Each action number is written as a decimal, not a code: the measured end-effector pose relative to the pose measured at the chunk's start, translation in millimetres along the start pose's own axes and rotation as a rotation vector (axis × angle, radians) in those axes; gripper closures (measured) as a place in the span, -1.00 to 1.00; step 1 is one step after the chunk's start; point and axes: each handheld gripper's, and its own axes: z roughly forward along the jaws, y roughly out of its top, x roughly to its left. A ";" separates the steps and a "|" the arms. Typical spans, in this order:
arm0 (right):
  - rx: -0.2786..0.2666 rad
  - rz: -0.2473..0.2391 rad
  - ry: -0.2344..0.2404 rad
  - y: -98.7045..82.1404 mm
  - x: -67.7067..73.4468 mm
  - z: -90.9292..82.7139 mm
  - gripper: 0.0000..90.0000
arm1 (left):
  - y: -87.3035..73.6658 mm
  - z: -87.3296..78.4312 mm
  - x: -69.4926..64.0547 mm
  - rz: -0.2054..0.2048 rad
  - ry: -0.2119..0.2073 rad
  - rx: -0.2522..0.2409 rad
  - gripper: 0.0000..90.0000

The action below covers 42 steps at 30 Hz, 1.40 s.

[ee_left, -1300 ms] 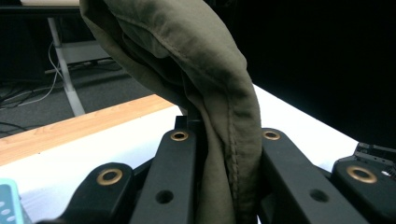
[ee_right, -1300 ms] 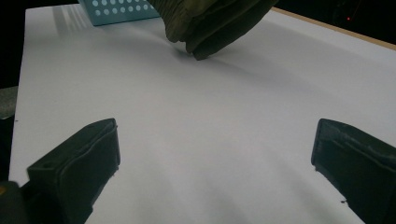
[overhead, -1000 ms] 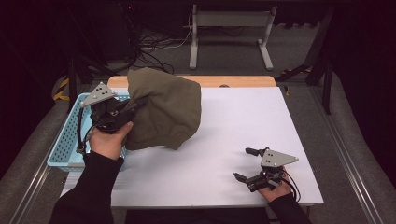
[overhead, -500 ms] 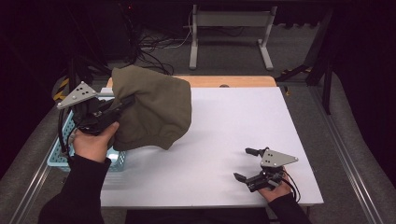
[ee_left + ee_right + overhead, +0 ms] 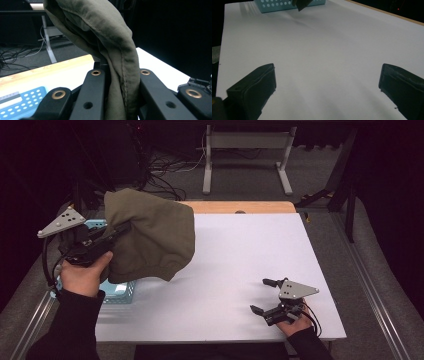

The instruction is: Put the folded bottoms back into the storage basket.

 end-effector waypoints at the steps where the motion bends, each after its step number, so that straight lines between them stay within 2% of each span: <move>1: 0.000 0.000 0.000 0.0 0.0 0.0 -0.96 | 0.2 -1.4 0.2 0.001 0.001 0.002 0.86; 11: 0.004 -0.001 0.000 -0.1 0.0 0.4 -0.96 | -0.2 -19.3 6.5 -0.016 0.007 0.024 0.86; 17: 0.005 -0.003 -0.003 -0.1 0.2 0.7 -0.96 | -3.7 -31.5 15.4 -0.022 0.031 0.041 0.86; 26: 0.008 -0.001 -0.003 -0.1 0.3 0.8 -0.96 | -6.1 -42.3 25.9 -0.038 0.043 0.057 0.86; 30: 0.010 -0.003 -0.004 -0.1 0.5 0.9 -0.96 | -8.0 -48.4 36.5 -0.063 0.049 0.062 0.86; 33: 0.009 -0.003 -0.003 -0.2 0.5 1.0 -0.96 | -9.0 -49.9 40.1 -0.058 0.057 0.067 0.85; 38: 0.009 -0.004 -0.005 -0.2 0.4 1.2 -0.96 | -10.6 -51.9 50.7 -0.075 0.060 0.081 0.85; 42: 0.010 -0.005 -0.008 -0.3 0.3 1.4 -0.96 | -12.8 -50.5 62.9 -0.107 0.061 0.095 0.85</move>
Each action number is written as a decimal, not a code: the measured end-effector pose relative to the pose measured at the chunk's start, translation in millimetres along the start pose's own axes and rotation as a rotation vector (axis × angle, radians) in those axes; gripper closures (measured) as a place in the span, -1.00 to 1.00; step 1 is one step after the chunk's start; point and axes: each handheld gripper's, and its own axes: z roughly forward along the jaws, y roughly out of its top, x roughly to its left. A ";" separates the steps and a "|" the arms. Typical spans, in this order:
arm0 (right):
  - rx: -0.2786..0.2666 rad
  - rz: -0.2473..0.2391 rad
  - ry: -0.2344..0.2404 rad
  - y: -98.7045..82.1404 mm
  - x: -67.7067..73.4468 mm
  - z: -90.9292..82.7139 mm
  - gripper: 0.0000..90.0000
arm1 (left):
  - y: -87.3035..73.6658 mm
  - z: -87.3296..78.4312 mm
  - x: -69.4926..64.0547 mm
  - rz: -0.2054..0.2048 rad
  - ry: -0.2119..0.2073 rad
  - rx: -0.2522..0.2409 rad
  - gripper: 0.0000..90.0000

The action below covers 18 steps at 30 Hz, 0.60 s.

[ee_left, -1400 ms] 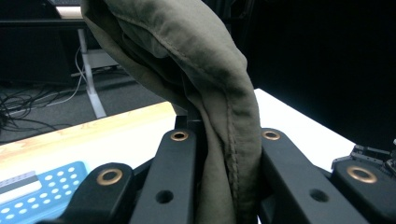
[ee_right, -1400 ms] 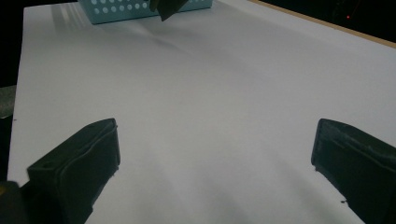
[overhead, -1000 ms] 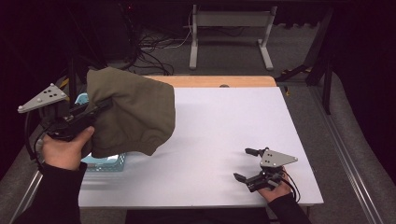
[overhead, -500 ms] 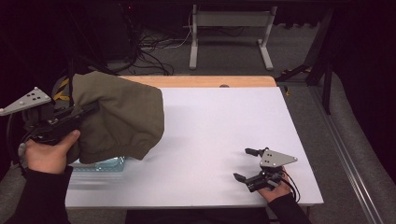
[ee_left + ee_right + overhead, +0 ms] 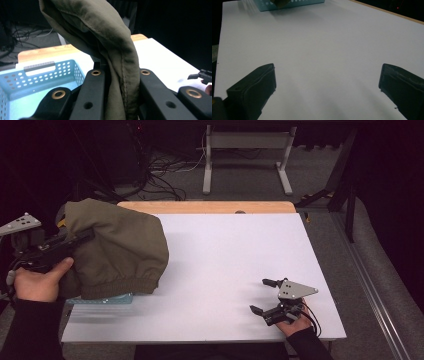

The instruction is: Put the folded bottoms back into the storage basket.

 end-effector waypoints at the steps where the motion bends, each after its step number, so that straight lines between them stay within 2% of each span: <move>1: 0.001 0.000 -0.001 0.0 0.0 0.0 -0.96 | -0.4 1.1 4.1 -0.004 0.004 0.008 0.85; 5: 0.003 0.001 -0.002 0.0 0.2 0.3 -0.96 | -2.2 6.4 14.8 -0.028 0.021 0.024 0.85; 11: 0.006 -0.001 -0.004 0.1 0.6 0.6 -0.96 | -4.3 18.8 26.6 -0.019 0.051 0.072 0.85; 18: 0.007 -0.002 -0.004 0.1 0.7 0.6 -0.96 | -6.5 26.2 44.9 -0.048 0.076 0.115 0.85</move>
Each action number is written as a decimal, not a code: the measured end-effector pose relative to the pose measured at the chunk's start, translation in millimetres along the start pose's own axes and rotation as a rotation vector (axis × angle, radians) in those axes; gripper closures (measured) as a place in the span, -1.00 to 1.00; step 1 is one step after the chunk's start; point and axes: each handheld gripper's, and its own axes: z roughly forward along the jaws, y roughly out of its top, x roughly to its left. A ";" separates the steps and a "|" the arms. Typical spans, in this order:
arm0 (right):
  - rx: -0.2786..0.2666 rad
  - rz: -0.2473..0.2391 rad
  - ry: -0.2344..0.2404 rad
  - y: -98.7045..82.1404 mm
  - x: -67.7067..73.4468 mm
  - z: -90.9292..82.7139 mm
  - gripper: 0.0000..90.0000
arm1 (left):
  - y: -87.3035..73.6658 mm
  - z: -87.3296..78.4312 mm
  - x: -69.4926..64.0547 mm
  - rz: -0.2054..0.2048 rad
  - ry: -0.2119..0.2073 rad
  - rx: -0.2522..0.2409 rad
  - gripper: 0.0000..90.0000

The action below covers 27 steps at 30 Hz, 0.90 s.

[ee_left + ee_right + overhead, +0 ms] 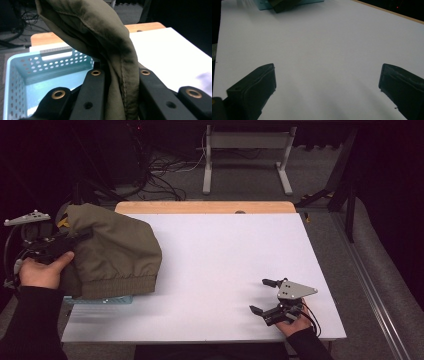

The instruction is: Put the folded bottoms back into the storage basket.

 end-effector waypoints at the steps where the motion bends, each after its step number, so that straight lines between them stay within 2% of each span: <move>1: 0.000 0.000 0.000 0.0 0.0 0.0 -0.96 | -0.4 0.8 2.1 -0.004 0.002 0.005 0.85; 10: 0.002 -0.001 0.001 0.0 0.2 0.5 -0.96 | -5.3 8.5 23.9 -0.031 0.053 0.064 0.84; 12: 0.002 -0.004 0.002 0.0 0.2 0.6 -0.96 | -7.6 12.6 32.8 -0.046 0.077 0.099 0.83; 14: 0.003 -0.004 0.002 0.0 0.2 0.7 -0.96 | -8.4 13.8 35.5 -0.047 0.082 0.109 0.83; 22: 0.003 -0.004 0.002 0.0 0.1 0.8 -0.96 | -14.8 22.7 57.0 -0.096 0.113 0.167 0.82; 27: 0.002 -0.004 0.002 0.0 0.1 0.7 -0.96 | -17.6 29.5 64.7 -0.101 0.133 0.206 0.82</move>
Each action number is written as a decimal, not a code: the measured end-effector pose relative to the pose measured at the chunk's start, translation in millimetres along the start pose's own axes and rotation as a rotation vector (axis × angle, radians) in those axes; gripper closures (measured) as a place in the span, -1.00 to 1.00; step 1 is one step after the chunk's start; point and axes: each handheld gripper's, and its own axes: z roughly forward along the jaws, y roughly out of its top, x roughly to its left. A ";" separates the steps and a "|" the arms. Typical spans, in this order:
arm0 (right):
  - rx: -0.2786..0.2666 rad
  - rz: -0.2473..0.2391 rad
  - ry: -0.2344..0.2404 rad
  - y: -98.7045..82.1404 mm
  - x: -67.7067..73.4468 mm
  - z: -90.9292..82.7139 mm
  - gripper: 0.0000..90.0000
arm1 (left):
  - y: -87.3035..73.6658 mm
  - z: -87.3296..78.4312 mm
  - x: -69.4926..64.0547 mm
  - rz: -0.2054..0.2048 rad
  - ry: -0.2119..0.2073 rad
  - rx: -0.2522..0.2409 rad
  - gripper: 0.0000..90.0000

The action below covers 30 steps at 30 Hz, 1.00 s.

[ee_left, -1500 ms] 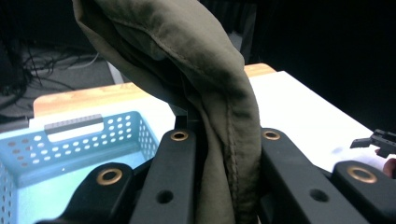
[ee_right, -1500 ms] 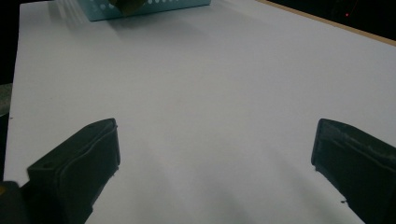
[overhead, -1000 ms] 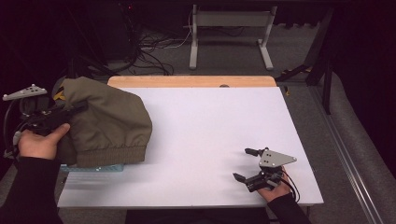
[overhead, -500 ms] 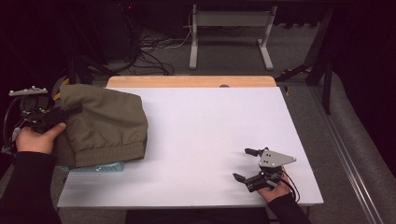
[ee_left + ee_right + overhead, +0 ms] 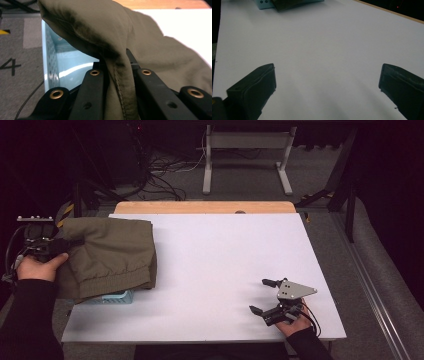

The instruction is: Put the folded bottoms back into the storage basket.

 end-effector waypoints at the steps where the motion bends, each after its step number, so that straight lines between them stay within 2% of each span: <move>1: 0.000 0.000 0.000 0.0 0.0 0.0 -0.96 | -0.1 1.7 1.6 0.000 0.003 0.009 0.82; 10: 0.000 -0.001 0.000 0.0 0.1 0.0 -0.96 | -1.6 13.5 13.8 -0.007 0.015 0.050 0.81; 14: 0.002 0.000 0.000 0.0 0.3 0.1 -0.96 | -2.2 19.1 17.3 -0.001 0.037 0.060 0.81; 19: 0.002 0.001 0.000 -0.1 0.3 0.0 -0.96 | -1.7 23.1 21.0 0.013 0.031 0.068 0.81; 22: 0.003 0.001 0.000 -0.1 0.4 0.1 -0.96 | -2.6 28.8 25.8 0.002 0.031 0.085 0.81; 30: 0.004 0.001 0.000 -0.1 0.4 0.1 -0.96 | -1.8 36.4 27.1 0.010 0.062 0.107 0.82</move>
